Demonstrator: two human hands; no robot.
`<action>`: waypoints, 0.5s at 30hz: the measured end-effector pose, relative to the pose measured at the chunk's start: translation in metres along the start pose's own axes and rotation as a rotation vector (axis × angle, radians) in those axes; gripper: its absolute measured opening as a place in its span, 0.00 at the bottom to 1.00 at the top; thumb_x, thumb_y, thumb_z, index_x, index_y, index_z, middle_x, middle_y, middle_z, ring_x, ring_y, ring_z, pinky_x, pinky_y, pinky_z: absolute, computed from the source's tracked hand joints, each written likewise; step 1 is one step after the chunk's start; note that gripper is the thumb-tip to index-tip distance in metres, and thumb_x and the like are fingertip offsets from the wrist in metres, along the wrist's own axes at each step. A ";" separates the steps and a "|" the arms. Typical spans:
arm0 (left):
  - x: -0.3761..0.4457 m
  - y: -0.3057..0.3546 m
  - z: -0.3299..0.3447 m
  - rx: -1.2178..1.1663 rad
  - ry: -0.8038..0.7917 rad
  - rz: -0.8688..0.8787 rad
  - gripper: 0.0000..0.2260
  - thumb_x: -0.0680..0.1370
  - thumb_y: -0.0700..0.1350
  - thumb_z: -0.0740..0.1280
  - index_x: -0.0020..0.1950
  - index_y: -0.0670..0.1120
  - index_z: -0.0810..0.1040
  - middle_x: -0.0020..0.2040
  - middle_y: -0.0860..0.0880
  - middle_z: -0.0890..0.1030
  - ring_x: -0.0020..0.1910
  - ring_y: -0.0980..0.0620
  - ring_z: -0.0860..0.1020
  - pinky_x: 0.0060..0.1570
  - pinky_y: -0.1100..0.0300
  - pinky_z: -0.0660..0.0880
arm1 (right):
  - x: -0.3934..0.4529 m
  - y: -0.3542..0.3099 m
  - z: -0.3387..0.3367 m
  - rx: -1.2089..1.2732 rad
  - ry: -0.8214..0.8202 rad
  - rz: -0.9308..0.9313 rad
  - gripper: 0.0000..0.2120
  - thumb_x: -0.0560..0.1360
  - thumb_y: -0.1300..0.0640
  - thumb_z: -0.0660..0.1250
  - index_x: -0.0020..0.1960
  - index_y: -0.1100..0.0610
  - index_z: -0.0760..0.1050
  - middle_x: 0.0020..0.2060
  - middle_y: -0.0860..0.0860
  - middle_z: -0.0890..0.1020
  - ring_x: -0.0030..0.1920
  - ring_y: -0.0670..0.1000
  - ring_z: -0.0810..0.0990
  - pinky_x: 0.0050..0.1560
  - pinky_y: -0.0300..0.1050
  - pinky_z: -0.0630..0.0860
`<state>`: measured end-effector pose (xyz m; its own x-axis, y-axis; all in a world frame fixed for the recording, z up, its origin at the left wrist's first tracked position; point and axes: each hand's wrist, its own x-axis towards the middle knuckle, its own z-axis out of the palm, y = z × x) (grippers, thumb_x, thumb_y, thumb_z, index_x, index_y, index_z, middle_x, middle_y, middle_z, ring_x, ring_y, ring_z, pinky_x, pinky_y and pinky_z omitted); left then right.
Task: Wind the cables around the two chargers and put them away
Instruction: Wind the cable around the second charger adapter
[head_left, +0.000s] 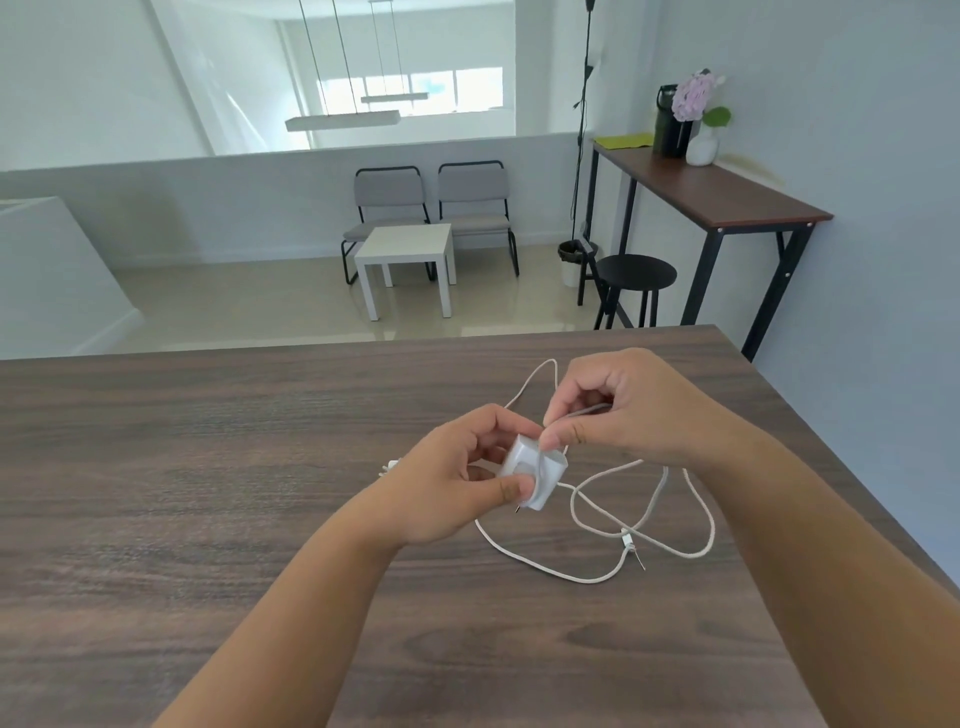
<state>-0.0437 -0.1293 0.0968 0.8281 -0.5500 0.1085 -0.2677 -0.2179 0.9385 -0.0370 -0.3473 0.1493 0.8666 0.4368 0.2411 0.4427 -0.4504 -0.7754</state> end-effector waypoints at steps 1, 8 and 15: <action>-0.001 0.001 -0.001 0.008 -0.020 -0.002 0.16 0.75 0.38 0.72 0.61 0.48 0.76 0.55 0.47 0.83 0.54 0.41 0.80 0.53 0.46 0.79 | 0.000 0.002 0.000 0.012 -0.020 0.001 0.07 0.64 0.56 0.80 0.38 0.57 0.84 0.31 0.40 0.82 0.32 0.39 0.76 0.37 0.31 0.70; -0.003 0.011 -0.011 -0.010 -0.138 -0.025 0.19 0.75 0.38 0.72 0.63 0.51 0.78 0.55 0.45 0.82 0.52 0.50 0.80 0.53 0.57 0.76 | -0.003 0.023 0.003 0.312 -0.089 0.016 0.07 0.67 0.57 0.75 0.41 0.61 0.84 0.33 0.46 0.82 0.34 0.44 0.75 0.38 0.37 0.71; -0.002 0.004 -0.005 -0.228 -0.078 0.051 0.17 0.72 0.36 0.74 0.59 0.48 0.79 0.57 0.43 0.82 0.55 0.46 0.79 0.55 0.53 0.77 | -0.011 0.056 0.036 0.760 0.056 0.148 0.19 0.61 0.42 0.79 0.44 0.54 0.85 0.33 0.53 0.81 0.31 0.47 0.71 0.31 0.39 0.63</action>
<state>-0.0441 -0.1249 0.1022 0.7733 -0.6183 0.1406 -0.1831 -0.0054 0.9831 -0.0298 -0.3493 0.0822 0.9236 0.3650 0.1172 0.0595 0.1657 -0.9844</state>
